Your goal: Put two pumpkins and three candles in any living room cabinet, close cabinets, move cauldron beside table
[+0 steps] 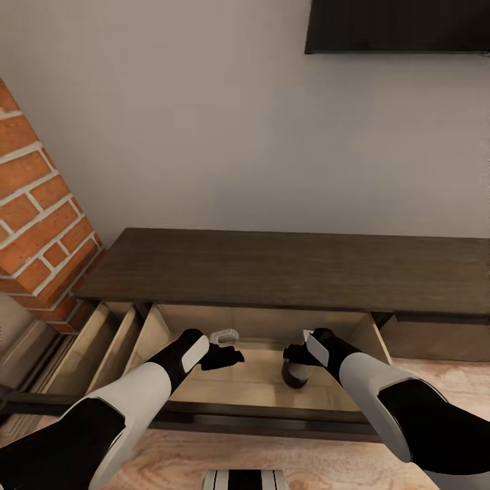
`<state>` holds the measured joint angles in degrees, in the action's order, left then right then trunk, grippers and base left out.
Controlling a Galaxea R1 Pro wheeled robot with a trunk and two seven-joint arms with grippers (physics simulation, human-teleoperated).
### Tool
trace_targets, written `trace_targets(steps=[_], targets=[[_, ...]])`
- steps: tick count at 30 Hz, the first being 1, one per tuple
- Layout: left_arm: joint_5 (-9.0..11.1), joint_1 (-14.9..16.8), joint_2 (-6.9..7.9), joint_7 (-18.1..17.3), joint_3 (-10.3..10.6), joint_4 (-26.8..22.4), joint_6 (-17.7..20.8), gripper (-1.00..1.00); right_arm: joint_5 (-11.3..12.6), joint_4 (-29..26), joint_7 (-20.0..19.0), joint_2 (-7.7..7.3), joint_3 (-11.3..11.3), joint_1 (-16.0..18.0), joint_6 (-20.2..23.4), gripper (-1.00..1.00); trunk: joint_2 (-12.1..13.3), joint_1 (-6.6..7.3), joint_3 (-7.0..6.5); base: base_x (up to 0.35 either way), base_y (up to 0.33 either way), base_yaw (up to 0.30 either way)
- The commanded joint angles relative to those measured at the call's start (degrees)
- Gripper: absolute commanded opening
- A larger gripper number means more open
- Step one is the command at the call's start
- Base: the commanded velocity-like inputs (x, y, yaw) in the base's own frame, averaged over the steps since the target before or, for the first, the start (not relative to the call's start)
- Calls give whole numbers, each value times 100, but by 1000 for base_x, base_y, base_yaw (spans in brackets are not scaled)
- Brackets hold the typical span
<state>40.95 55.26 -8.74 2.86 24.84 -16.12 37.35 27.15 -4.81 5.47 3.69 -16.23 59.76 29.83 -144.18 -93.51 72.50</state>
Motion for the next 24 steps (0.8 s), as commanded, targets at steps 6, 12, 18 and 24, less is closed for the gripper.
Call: trace_targets(steps=[6, 12, 18, 24], targets=[[53, 2, 4, 30, 39, -7, 25, 100, 55, -11, 49, 5, -38, 0, 36, 100, 7, 16, -129, 0, 0, 0], [53, 2, 4, 30, 39, -6, 44, 100, 54, -11, 84, 18, -38, 0, 79, 100, 15, 32, -262, 0, 0, 0], [53, 2, 4, 30, 39, -5, 51, 100, 54, -11, 93, 41, -38, 0, 84, 100, 16, 34, -284, 0, 0, 0], [53, 2, 4, 30, 39, -5, 49, 100, 54, -11, 95, 44, -38, 0, 85, 100, 16, 34, -284, -37, 0, 0]])
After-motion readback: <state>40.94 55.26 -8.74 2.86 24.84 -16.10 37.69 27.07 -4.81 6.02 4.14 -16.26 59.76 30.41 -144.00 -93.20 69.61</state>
